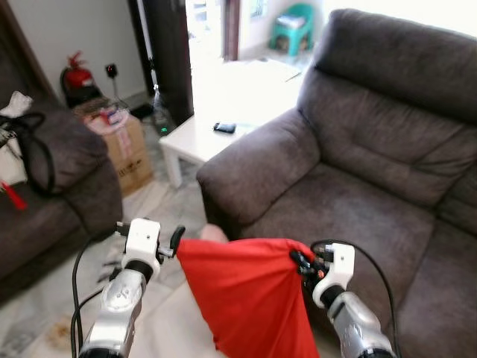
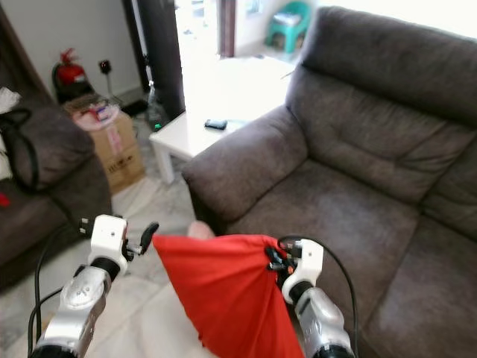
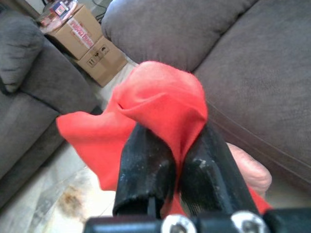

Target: Move the pillow to the sofa from floor

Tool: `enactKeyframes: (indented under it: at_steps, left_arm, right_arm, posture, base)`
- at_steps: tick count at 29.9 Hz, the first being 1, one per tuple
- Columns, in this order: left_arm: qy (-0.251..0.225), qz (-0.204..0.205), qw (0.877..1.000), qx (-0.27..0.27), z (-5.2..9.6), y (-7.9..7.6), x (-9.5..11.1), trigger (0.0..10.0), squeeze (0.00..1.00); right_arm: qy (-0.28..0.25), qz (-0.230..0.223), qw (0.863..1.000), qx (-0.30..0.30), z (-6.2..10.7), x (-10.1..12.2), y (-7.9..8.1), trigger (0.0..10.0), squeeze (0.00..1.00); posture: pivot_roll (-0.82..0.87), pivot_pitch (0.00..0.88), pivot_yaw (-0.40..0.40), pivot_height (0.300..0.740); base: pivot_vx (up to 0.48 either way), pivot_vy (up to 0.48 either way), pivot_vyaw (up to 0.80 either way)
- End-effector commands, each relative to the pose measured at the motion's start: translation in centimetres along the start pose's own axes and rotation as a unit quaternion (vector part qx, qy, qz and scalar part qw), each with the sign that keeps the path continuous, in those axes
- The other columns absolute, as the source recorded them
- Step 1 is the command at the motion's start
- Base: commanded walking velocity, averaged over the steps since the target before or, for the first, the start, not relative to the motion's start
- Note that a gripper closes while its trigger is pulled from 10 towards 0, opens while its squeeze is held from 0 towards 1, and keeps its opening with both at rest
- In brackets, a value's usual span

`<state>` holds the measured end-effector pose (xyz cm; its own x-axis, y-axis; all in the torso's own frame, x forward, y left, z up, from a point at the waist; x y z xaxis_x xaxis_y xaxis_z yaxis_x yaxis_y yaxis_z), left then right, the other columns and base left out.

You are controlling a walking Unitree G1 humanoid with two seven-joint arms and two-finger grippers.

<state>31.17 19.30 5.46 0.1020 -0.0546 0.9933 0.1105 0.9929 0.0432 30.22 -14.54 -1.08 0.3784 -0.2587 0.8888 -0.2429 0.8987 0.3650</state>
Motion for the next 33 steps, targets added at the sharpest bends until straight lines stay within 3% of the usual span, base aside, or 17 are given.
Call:
enactKeyframes:
  at_steps: [1,29,33]
  left_arm:
    - [0.011,0.004,1.000,0.002,0.15,-0.08,-0.55,10.0,0.00]
    - [0.013,0.003,1.000,-0.001,0.22,-0.04,-0.61,10.0,0.00]
    - [0.015,-0.002,1.000,-0.006,0.24,-0.11,-0.65,10.0,0.00]
  right_arm:
    - [-0.054,0.026,0.998,0.003,-0.56,2.98,-0.21,10.0,0.00]
    - [-0.055,0.034,0.998,-0.001,-0.51,3.24,-0.56,10.0,0.00]
    - [-0.054,0.046,0.997,0.006,-0.55,3.25,-0.37,10.0,0.00]
  posture:
    - [0.08,0.000,-0.029,0.740]
    - [0.08,0.000,-0.025,0.740]
    - [0.08,0.000,-0.025,0.740]
  base:
    - [0.000,0.000,-0.79]
    - [0.000,0.039,-0.78]
    - [0.000,0.000,0.00]
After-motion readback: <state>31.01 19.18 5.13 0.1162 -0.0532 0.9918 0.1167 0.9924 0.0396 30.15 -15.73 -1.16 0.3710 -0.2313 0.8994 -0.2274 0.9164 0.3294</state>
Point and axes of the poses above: a point about 5 cm out from each wrist's last joint towards the gripper, its own z axis pointing back from the gripper into the wrist, its own x axis along the axis of the wrist's last joint, y = z × x, the point moved 3 cm from there along -z, pointing out of the wrist towards the gripper, and after that the axes turned 8 degrees about z, right-handed, at the moved point
